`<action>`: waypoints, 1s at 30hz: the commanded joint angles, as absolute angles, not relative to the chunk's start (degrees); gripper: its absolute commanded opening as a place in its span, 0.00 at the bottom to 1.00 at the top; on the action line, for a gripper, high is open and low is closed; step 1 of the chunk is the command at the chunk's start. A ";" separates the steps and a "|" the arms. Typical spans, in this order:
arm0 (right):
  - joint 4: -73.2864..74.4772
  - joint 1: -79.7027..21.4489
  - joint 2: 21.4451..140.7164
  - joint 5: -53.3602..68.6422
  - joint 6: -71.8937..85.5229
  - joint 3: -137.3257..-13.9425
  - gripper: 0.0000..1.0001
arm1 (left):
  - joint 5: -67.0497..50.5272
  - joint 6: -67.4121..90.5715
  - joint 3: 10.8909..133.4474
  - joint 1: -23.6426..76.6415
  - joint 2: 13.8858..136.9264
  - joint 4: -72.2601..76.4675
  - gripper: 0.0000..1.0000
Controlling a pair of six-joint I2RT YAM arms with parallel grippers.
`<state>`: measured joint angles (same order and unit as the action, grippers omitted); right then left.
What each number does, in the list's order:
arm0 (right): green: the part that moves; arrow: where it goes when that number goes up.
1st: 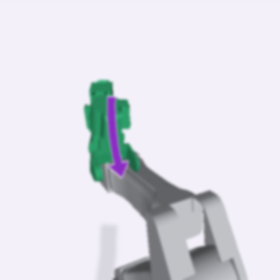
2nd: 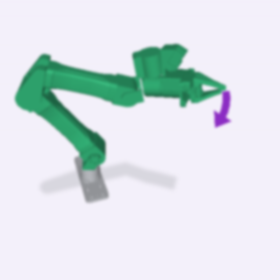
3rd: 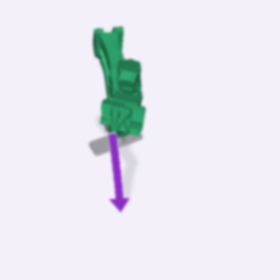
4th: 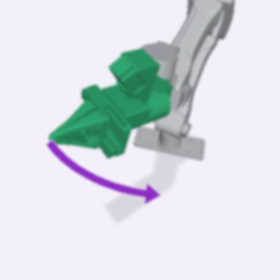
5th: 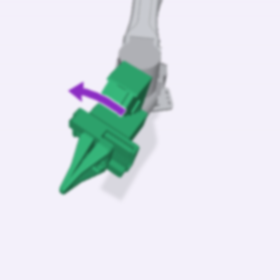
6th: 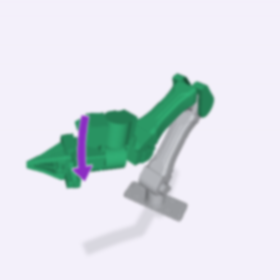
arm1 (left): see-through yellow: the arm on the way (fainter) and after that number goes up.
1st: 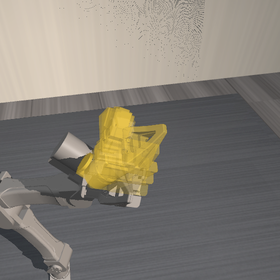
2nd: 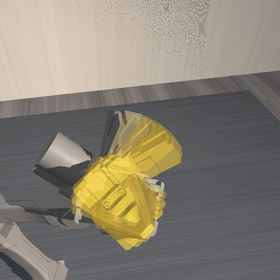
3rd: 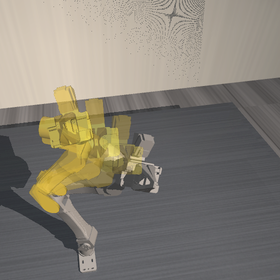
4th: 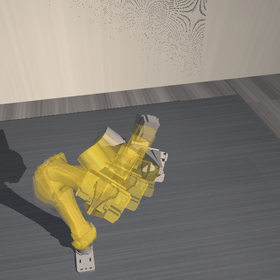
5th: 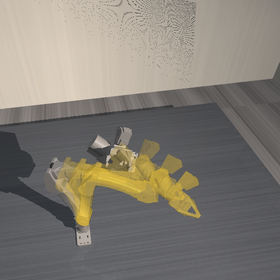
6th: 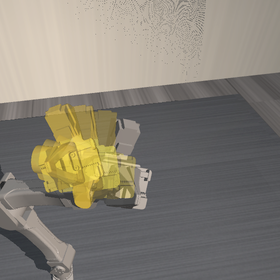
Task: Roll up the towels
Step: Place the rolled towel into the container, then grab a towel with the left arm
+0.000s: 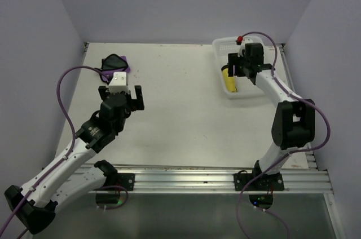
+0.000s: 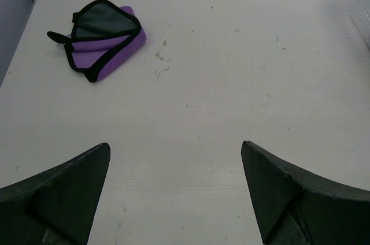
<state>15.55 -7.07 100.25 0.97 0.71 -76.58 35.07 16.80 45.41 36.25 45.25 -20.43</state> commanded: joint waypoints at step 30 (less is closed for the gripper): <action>4.13 -22.15 49.66 29.97 17.75 -38.06 0.61 | 26.63 21.18 101.22 5.19 110.71 -24.86 1.00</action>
